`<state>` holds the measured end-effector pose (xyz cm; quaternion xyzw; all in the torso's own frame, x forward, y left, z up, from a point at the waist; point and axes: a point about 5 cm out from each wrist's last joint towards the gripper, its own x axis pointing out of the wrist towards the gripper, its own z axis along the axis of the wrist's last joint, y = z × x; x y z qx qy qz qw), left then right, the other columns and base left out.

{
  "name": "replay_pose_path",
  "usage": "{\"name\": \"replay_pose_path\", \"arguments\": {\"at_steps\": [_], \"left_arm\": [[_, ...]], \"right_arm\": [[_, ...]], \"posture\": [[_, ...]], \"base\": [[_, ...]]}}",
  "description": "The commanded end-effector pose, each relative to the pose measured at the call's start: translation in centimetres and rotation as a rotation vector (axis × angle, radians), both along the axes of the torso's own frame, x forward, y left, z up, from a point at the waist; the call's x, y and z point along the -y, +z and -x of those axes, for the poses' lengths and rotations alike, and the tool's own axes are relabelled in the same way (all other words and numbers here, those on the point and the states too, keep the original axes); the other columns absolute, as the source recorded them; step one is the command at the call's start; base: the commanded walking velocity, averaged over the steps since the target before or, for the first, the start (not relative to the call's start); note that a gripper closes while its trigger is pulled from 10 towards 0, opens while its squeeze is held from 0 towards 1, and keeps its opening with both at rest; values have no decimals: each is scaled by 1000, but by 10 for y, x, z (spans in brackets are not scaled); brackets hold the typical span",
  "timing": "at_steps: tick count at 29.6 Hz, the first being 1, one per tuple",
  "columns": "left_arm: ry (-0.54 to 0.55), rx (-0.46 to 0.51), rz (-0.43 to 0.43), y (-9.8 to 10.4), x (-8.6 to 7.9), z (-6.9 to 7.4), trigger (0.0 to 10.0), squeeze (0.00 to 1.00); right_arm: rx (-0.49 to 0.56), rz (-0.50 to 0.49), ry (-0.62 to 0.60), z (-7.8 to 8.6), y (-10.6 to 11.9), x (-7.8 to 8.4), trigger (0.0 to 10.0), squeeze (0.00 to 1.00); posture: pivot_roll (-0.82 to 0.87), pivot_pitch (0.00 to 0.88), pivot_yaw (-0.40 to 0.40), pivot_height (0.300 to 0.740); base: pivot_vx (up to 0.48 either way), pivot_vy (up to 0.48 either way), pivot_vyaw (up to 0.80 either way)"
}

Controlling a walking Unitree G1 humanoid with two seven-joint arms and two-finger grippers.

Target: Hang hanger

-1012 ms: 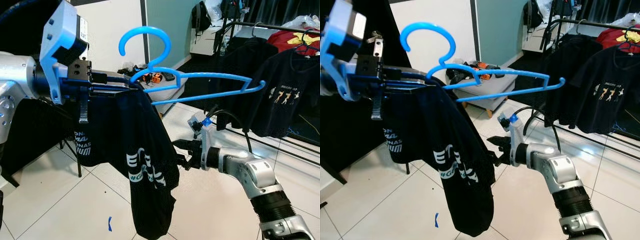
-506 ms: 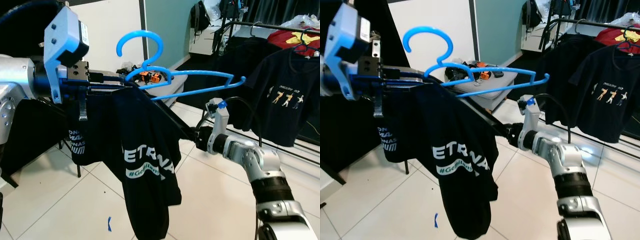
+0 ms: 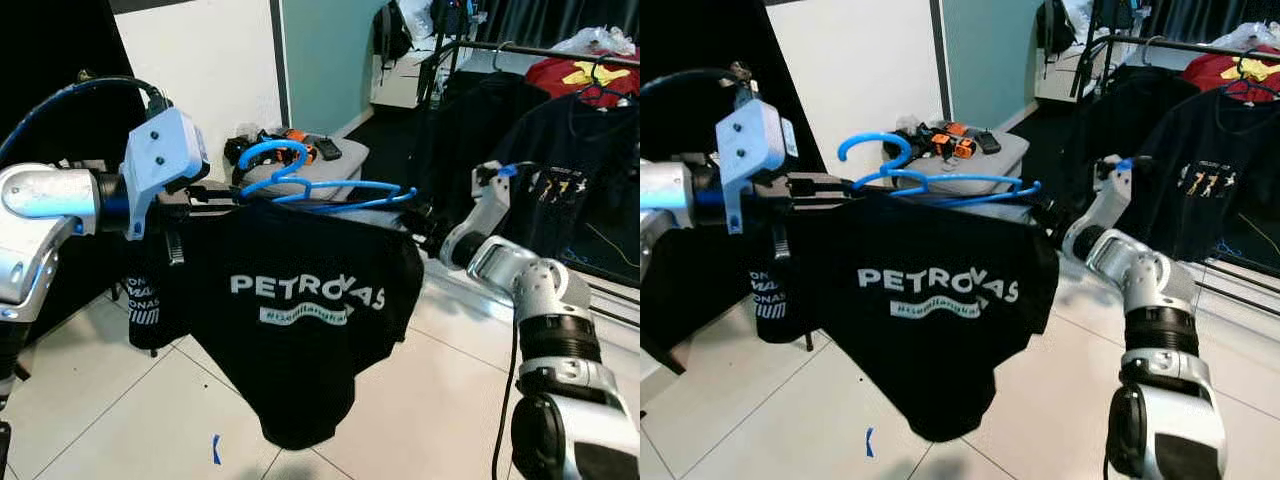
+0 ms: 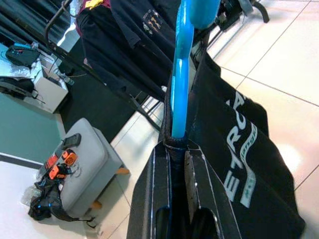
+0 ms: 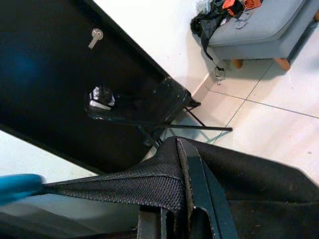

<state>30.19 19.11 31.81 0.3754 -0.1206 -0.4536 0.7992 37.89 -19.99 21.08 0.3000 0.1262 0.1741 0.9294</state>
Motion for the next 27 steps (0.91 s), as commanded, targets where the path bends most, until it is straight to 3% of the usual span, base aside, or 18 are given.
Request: {"name": "replay_pose_path", "arguments": {"at_steps": [1, 9, 16, 20, 23, 27], "left_arm": [[55, 32, -9, 4, -10, 1, 10000, 0], [41, 17, -98, -8, -6, 4, 10000, 0], [64, -11, -210, -35, 3, -1, 10000, 0], [117, -9, -206, -38, 4, -7, 10000, 0], [312, -14, -87, -48, 9, -26, 10000, 0], [385, -42, -19, -61, 18, -33, 10000, 0]], "right_arm": [[-46, -6, -57, 1, -6, 11, 0, 0], [-22, -37, -53, -6, 8, 3, 0, 0], [-14, -44, -41, -11, 16, -7, 0, 0], [-7, -37, -24, -11, 19, -12, 0, 0], [9, -10, 14, -10, 24, -23, 0, 0], [2, 16, 58, -9, 22, -38, 0, 0]], "posture": [[-84, 0, 40, 736], [-80, 0, 37, 736], [-85, 0, 37, 736], [-90, 0, 42, 736], [-95, 0, 47, 736], [-100, 0, 41, 736]], "base": [[0, 0, 0], [0, 0, 0], [0, 0, 0], [0, 0, 0], [0, 0, 0], [0, 0, 0]]}}
